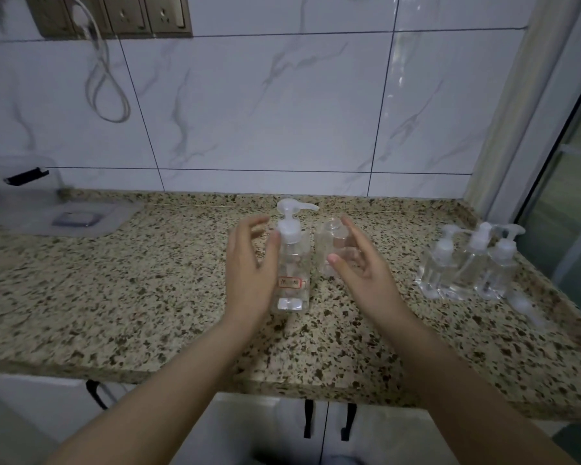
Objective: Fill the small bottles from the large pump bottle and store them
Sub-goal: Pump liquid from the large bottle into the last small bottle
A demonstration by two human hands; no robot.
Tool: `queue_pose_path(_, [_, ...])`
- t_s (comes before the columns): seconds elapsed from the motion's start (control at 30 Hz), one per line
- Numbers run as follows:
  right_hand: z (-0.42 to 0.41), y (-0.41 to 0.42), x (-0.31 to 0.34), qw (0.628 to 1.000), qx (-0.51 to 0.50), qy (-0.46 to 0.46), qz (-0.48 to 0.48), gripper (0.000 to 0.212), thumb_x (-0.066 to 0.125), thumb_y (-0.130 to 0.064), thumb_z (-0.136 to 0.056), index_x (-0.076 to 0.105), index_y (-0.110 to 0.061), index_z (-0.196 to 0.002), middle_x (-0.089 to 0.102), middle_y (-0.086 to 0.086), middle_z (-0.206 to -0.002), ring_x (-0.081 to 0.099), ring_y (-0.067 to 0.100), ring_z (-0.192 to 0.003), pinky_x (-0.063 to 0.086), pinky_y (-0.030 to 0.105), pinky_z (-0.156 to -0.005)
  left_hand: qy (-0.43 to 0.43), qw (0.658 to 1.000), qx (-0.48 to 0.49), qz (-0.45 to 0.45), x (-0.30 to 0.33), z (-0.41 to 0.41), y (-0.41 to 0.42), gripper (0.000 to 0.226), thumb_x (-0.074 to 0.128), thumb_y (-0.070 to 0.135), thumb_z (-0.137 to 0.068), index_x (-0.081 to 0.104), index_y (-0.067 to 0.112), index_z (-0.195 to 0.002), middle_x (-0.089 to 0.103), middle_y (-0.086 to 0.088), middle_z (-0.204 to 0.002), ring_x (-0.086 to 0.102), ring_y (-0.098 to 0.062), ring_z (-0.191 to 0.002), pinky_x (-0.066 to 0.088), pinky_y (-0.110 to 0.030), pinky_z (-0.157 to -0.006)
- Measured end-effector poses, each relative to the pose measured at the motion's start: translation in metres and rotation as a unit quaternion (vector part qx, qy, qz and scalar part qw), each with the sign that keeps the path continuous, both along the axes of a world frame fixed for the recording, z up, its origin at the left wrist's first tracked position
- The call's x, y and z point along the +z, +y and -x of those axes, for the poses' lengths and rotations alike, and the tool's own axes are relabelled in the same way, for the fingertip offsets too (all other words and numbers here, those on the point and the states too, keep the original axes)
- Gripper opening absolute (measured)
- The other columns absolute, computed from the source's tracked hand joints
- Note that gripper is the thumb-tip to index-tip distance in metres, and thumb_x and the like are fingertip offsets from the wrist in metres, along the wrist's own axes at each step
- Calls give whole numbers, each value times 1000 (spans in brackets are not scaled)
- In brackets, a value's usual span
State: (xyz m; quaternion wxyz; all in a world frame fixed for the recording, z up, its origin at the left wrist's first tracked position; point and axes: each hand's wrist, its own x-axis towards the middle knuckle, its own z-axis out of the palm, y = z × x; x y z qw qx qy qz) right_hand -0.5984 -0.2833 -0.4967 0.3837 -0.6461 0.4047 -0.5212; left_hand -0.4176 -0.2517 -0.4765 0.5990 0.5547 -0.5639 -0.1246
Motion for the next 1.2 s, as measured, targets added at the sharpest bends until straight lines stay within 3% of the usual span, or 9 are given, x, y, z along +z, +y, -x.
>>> queue_pose_path(0.2, [-3, -16, 0, 999, -19, -2, 41, 56, 71, -19, -93, 50, -63, -123, 60, -26, -118, 60, 3, -114, 56, 31, -96, 3, 998, -44, -46, 84, -8, -56, 19, 49, 30, -103, 58, 22, -117, 62, 12, -116, 59, -2, -104, 45, -18, -81])
queue_pose_path(0.33, [-4, -25, -4, 999, -10, -25, 47, 46, 71, -28, -90, 56, -59, -120, 65, -21, -120, 63, 7, -114, 56, 44, -100, -36, 948, -160, -274, 122, -6, -93, 23, 47, 25, -103, 57, 20, -123, 65, 1, -121, 69, -16, -100, 51, -40, -96])
queue_pose_path(0.43, [-7, -29, -5, 997, -9, -40, 68, 40, 71, -39, -85, 58, -51, -121, 67, -19, -117, 64, 11, -113, 55, 49, -100, -115, 908, -183, -359, 132, 7, -103, 27, 45, 25, -104, 56, 18, -128, 69, 1, -116, 72, -19, -96, 49, -44, -100])
queue_pose_path(0.57, [-11, -36, -4, 991, 4, -56, 123, 41, 69, -37, -85, 59, -37, -124, 66, -15, -117, 62, 14, -114, 52, 34, -100, -240, 873, -172, -387, 135, 24, -110, 26, 44, 26, -104, 58, 20, -125, 72, 3, -110, 67, -16, -86, 49, -37, -93])
queue_pose_path(0.7, [-13, -41, -2, 987, 22, -73, 142, 38, 68, -32, -83, 58, -30, -120, 65, -17, -113, 63, 10, -110, 52, 25, -96, -281, 855, -159, -406, 135, 34, -114, 30, 39, 30, -105, 63, 22, -121, 74, 6, -105, 62, -17, -82, 49, -34, -92])
queue_pose_path(0.83, [-13, -41, -4, 982, 11, -88, 165, 35, 68, -29, -82, 59, -27, -116, 62, -16, -103, 62, 15, -98, 54, 29, -89, -270, 853, -165, -416, 129, 40, -113, 34, 33, 30, -108, 64, 18, -116, 71, 2, -102, 63, -18, -71, 51, -24, -64])
queue_pose_path(0.93, [-12, -40, -7, 979, 12, -85, 188, 33, 68, -23, -83, 59, -24, -115, 60, -9, -99, 60, 24, -92, 56, 44, -87, -249, 860, -167, -414, 123, 39, -113, 37, 33, 31, -108, 65, 16, -116, 73, -3, -104, 64, -19, -71, 54, -30, -71])
queue_pose_path(1.03, [-13, -37, -9, 976, 18, -106, 191, 34, 68, -22, -84, 59, -29, -116, 61, -10, -100, 61, 20, -95, 56, 38, -90, -236, 867, -157, -410, 119, 37, -115, 39, 33, 29, -108, 66, 12, -118, 71, -7, -109, 64, -23, -74, 55, -36, -80])
queue_pose_path(1.2, [-14, -37, -6, 970, 16, -92, 222, 37, 70, -20, -85, 58, -27, -120, 62, -12, -104, 62, 20, -99, 54, 33, -91, -180, 893, -126, -393, 116, 39, -121, 38, 36, 24, -107, 62, 4, -127, 66, -12, -125, 61, -25, -92, 48, -23, -64])
